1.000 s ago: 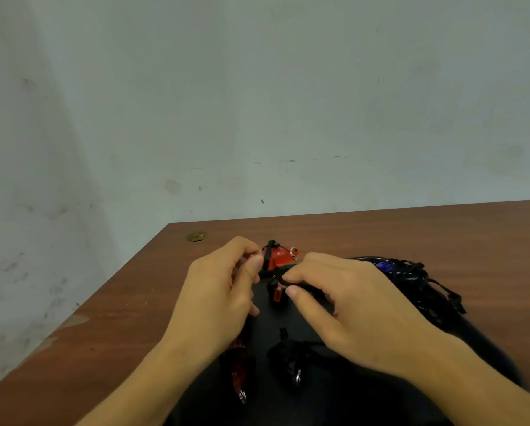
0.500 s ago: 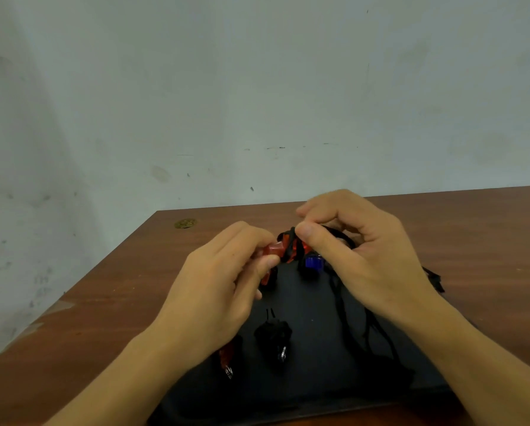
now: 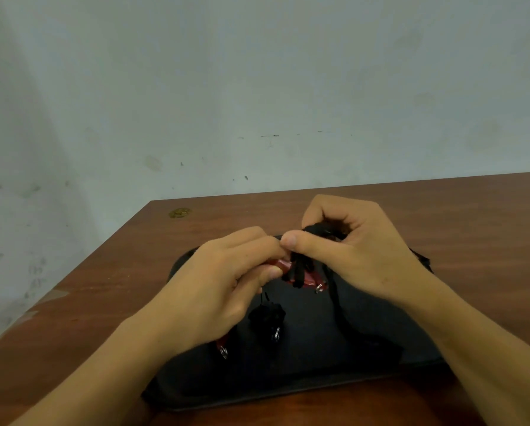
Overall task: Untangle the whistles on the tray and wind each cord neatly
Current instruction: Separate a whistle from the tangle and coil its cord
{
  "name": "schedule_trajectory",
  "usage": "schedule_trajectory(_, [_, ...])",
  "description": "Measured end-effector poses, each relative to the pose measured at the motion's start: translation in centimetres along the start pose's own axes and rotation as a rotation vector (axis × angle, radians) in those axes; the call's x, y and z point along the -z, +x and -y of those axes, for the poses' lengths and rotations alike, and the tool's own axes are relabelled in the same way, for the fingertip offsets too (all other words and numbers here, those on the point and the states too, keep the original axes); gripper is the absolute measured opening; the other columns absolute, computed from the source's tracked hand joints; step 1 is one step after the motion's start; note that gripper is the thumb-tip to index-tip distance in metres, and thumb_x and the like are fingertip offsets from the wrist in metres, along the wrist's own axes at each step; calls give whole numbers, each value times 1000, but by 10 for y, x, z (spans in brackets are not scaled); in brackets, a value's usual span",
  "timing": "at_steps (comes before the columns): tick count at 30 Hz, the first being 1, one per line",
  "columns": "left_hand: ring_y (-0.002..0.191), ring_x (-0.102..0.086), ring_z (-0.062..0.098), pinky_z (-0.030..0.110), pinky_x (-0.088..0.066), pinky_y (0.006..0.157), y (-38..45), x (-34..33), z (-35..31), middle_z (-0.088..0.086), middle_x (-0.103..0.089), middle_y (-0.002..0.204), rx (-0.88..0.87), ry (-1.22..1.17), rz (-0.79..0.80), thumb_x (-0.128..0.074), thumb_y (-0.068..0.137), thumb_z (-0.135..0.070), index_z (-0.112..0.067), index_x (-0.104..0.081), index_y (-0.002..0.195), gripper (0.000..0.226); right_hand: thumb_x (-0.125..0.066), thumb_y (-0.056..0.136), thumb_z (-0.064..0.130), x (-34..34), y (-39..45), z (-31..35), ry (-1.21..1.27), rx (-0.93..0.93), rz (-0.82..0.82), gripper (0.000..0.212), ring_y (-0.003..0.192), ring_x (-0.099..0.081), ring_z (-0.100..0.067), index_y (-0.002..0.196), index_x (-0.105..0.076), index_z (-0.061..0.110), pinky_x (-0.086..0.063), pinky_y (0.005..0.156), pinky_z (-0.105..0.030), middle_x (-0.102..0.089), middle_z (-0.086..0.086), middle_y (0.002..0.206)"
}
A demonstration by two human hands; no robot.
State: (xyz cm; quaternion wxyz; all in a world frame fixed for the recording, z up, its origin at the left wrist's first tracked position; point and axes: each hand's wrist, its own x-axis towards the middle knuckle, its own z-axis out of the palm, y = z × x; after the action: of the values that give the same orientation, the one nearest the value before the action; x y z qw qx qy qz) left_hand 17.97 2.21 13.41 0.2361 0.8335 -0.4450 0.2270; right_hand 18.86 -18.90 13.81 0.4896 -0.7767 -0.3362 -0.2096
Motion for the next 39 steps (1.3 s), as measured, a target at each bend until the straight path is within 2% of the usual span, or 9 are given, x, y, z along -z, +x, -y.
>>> schedule_trajectory(4, [73,-67,11,13,-49,66,1,-1,-6,-10,-65,89,50,-239,-61,-60,93,-5,-20,-66,100,17,-62,87,38,-2,2,-1,216,-162,31,45,49,-44,-8,74,-59,-5,-37,52,-18,-49,0,55])
schedule_trajectory(6, [70,-67,15,13,-50,66,0,-3,-9,-4,-66,88,93,-383,-82,-60,93,-2,-17,-66,97,16,-60,89,39,-6,0,-1,284,-235,60,44,53,-43,-14,71,-57,-1,-36,55,-23,-47,-3,60])
schedule_trajectory(13, [59,-61,25,32,-55,57,0,-11,-6,14,-67,82,224,-662,-282,-58,93,-7,-2,-65,104,14,-54,101,20,-18,-2,-2,319,-304,121,18,44,-40,0,85,-62,15,-31,43,-10,-52,4,57])
schedule_trajectory(17, [56,-58,20,36,-53,50,2,-12,1,10,-69,77,341,-647,-395,-60,94,-13,-11,-66,97,8,-46,103,32,-23,-4,-2,104,-186,102,25,52,-48,-1,82,-60,33,-38,57,-12,-57,4,61])
schedule_trajectory(22, [54,-57,18,40,-54,49,1,-13,6,4,-65,67,485,-537,-413,-59,97,-12,-13,-63,88,10,-52,101,23,-24,-6,5,-117,-112,141,21,74,-62,1,90,-64,37,-43,70,-9,-63,25,73])
schedule_trajectory(25, [53,-56,23,41,-53,51,2,-12,4,6,-60,64,518,-446,-406,-58,95,-22,-21,-60,83,12,-55,99,24,-20,-6,5,-139,-103,108,18,77,-63,1,87,-64,35,-42,71,-8,-63,26,75])
schedule_trajectory(28, [59,-55,28,50,-52,58,1,-13,5,5,-56,64,493,-274,-342,-53,92,-34,-21,-54,82,17,-55,96,30,-14,-7,3,-146,-83,61,16,79,-66,-7,83,-64,34,-45,68,-13,-67,18,79])
schedule_trajectory(35, [53,-48,27,47,-42,53,-2,-12,7,8,-47,62,410,-170,-220,-47,97,-35,-17,-46,79,25,-55,93,48,-4,-7,-2,-143,-50,-26,23,70,-65,-18,77,-64,33,-51,67,-36,-67,2,75])
schedule_trajectory(39, [53,-48,24,41,-42,53,-4,-10,0,9,-49,64,316,-239,-109,-47,96,-33,-21,-45,78,21,-60,89,53,-5,-5,-2,-61,-85,-35,28,63,-61,-13,72,-64,31,-50,61,-27,-65,3,69])
